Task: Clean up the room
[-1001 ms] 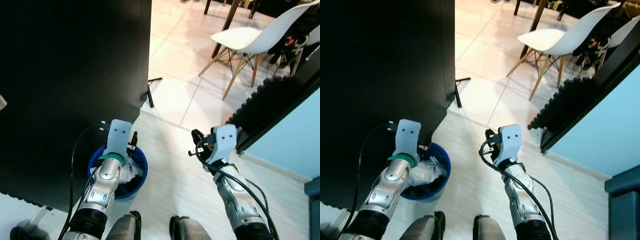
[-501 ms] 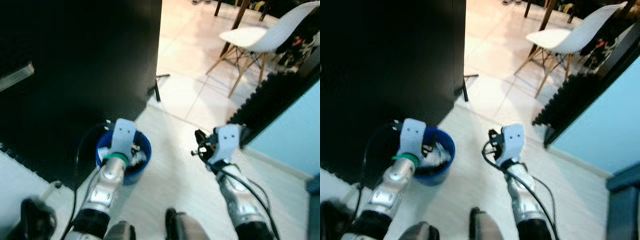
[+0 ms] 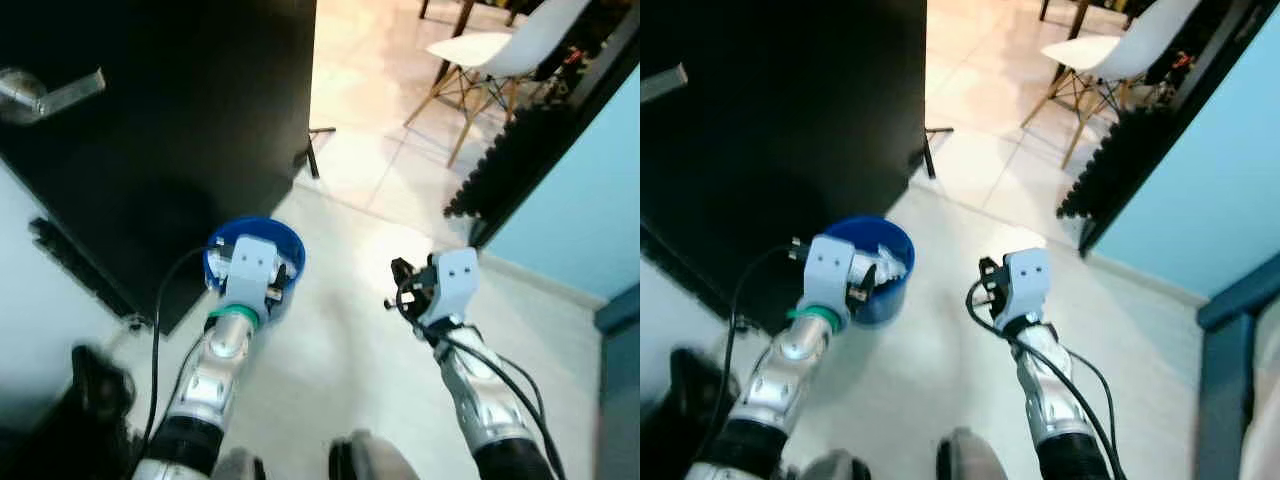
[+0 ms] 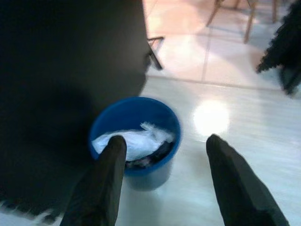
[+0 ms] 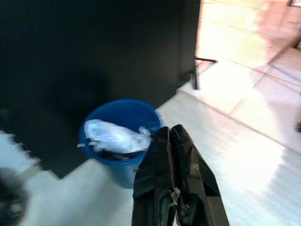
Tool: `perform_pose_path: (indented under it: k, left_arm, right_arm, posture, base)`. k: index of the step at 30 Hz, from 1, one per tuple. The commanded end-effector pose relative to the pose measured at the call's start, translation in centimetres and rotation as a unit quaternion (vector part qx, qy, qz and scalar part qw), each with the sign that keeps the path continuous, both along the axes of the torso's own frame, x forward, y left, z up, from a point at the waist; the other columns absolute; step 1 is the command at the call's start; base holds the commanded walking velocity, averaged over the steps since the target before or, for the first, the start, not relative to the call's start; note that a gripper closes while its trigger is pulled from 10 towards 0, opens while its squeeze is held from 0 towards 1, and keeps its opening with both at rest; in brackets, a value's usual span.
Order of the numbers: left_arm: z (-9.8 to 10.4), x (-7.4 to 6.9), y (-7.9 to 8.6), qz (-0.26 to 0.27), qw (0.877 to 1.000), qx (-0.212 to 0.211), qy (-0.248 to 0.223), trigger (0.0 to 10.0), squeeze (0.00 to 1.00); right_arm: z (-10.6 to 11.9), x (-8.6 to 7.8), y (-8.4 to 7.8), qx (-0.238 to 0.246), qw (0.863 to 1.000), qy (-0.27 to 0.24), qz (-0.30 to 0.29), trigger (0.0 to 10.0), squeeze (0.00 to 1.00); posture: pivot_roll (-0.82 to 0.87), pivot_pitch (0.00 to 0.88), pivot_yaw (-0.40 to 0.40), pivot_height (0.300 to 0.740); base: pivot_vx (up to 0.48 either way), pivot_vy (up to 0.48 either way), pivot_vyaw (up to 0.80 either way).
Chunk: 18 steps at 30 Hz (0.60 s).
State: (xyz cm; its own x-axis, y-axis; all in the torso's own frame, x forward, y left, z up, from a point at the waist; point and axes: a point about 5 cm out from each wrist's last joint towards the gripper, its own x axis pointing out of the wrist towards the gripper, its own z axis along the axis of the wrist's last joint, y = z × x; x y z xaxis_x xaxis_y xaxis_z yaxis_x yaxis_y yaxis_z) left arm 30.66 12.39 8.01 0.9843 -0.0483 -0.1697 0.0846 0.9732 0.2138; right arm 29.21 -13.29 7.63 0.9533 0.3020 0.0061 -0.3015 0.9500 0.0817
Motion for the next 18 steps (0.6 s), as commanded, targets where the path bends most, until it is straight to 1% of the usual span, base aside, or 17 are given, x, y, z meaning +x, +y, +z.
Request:
perform_pose_path:
  k: [1,7,8,11,12,13,16,18]
  left_arm:
    - [-0.46,-0.26,0.23,0.003,1.0,0.006,0.01,10.0,0.0]
    - [-0.47,-0.23,0.26,0.003,1.0,0.006,0.011,10.0,0.0]
    - [-0.48,-0.23,0.25,0.002,1.0,0.005,0.011,10.0,0.0]
    - [-0.71,-0.3,0.1,-0.01,1.0,-0.002,0.024,10.0,0.0]
    - [-0.71,-0.3,0.1,-0.01,1.0,-0.002,0.024,10.0,0.0]
    - [-0.76,-0.38,-0.08,-0.024,0.999,-0.004,0.026,10.0,0.0]
    - [-0.75,-0.4,-0.12,-0.027,0.999,-0.004,0.025,10.0,0.0]
    - [-0.8,-0.51,-0.33,-0.044,0.999,-0.007,0.027,10.0,0.0]
  right_arm:
    - [-0.37,-0.15,-0.04,-0.007,1.0,0.005,0.001,10.0,0.0]
    - [-0.59,-0.16,-0.08,-0.01,1.0,0.012,-0.001,10.0,0.0]
    - [-0.66,-0.15,-0.12,-0.012,1.0,0.014,-0.002,10.0,0.0]
    - [-0.91,-0.12,-0.22,-0.009,1.0,0.023,-0.006,10.0,0.0]
    - [-0.91,-0.12,-0.22,-0.009,1.0,0.023,-0.006,10.0,0.0]
    - [-0.95,-0.11,-0.23,-0.007,1.0,0.024,-0.006,10.0,0.0]
    - [-0.95,-0.11,-0.23,-0.007,1.0,0.025,-0.006,10.0,0.0]
    - [-0.97,-0.09,-0.23,-0.006,1.0,0.025,-0.007,10.0,0.0]
  posture:
    - [-0.03,0.036,0.022,0.72]
    - [-0.03,0.039,0.022,0.72]
    - [-0.03,0.039,0.022,0.72]
    - [-0.02,0.041,0.02,0.72]
    - [-0.02,0.041,0.02,0.72]
    - [-0.02,0.042,0.02,0.72]
    - [-0.02,0.042,0.02,0.72]
    - [-0.02,0.043,0.02,0.72]
  base:
    - [-0.345,0.0,0.0]
    - [-0.336,0.0,0.0]
    - [0.0,0.0,0.0]
    - [0.0,0.0,-0.79]
    - [0.0,0.0,-0.79]
    - [0.0,0.0,-0.79]
    - [0.0,0.0,-0.79]
    - [0.0,0.0,-0.79]
